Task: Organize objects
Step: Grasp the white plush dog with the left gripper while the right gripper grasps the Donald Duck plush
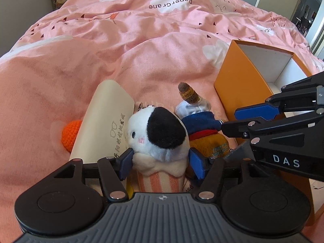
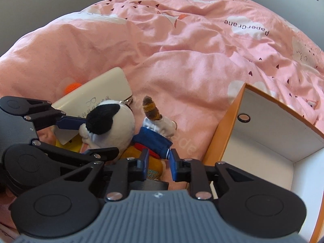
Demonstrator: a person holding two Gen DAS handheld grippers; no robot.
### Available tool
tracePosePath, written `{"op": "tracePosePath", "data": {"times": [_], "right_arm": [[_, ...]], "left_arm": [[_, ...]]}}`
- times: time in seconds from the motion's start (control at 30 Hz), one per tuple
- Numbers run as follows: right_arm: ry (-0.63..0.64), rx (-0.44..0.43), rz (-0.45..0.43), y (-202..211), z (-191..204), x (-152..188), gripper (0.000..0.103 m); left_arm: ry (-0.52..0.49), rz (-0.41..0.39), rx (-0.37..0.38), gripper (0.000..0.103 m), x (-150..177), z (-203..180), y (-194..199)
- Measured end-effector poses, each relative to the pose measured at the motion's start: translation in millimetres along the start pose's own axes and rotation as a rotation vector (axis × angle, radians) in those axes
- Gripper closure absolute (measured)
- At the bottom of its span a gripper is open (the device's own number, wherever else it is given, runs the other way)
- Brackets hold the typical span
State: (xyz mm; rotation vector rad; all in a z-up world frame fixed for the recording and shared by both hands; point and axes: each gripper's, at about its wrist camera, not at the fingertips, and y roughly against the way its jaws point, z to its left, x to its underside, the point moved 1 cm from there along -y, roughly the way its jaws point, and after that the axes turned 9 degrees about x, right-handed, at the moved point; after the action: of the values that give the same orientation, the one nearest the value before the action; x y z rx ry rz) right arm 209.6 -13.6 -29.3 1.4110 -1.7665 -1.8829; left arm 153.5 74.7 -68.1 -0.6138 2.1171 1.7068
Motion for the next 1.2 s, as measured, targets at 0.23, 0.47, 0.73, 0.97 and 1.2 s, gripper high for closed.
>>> {"op": "tracePosePath", "data": {"times": [0.23,0.47,0.73,0.97,1.2], "right_arm": [[-0.024,-0.052,0.027,-7.9,-1.5,-5.9,0.074],[0.012,-0.081,0.065,-17.6,7.1,-22.4,0.074],[0.092,-0.037,0.2,-40.1,7.3,-36.1,0.072],[0.158,-0.062,0.273,-57.8,11.6,-41.8,0.056],[0.034,-0.137,0.335,-80.5,0.3,-42.1,0.047]], "left_arm": [[-0.063,-0.018,-0.026,0.029,-3.3,-2.0,-11.3],[-0.04,-0.001,0.024,0.036,-7.1,13.8,-4.2],[0.019,-0.019,0.098,0.037,-5.4,31.4,6.4],[0.05,-0.039,0.143,0.037,-3.2,40.5,11.4],[0.054,-0.05,0.159,0.037,-1.4,43.2,12.3]]}}
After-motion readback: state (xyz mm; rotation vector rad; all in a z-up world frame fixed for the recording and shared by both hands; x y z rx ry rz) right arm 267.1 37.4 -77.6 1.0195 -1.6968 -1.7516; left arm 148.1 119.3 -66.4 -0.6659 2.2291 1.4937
